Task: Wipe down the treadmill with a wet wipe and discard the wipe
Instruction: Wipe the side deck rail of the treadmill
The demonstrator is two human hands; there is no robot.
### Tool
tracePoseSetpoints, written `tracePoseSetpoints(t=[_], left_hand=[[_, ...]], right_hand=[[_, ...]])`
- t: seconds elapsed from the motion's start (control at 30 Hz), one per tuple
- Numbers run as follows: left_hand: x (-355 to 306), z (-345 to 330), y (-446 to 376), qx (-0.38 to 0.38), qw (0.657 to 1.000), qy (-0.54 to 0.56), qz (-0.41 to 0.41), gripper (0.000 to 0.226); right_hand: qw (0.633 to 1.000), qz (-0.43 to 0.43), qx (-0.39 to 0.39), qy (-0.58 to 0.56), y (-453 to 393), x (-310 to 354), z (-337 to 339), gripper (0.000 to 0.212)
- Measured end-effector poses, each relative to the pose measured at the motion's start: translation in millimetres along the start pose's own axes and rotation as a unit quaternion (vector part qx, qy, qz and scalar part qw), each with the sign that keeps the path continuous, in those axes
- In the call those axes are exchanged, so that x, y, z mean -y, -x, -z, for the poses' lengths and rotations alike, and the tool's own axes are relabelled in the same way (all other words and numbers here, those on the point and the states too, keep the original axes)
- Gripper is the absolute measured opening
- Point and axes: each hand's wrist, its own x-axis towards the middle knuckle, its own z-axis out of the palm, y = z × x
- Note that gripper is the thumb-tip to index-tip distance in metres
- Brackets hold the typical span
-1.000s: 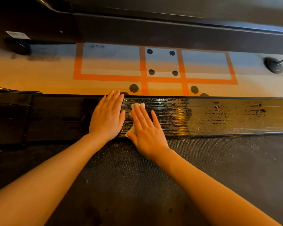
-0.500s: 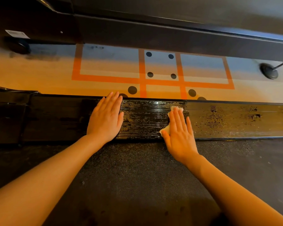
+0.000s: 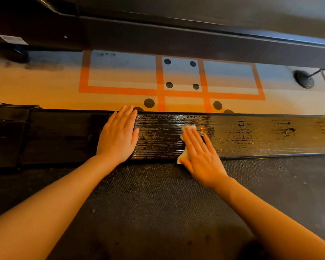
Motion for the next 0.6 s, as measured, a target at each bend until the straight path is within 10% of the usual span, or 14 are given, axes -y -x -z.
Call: tracePoseSetpoints(t=[0.6], left_hand=[[-36.5, 45.4, -4.1, 0.137, 0.984, -0.061, -0.091, 0.065]], right_hand=[[0.997, 0.041, 0.056, 0.018, 13.4, -55.0, 55.1, 0.084]])
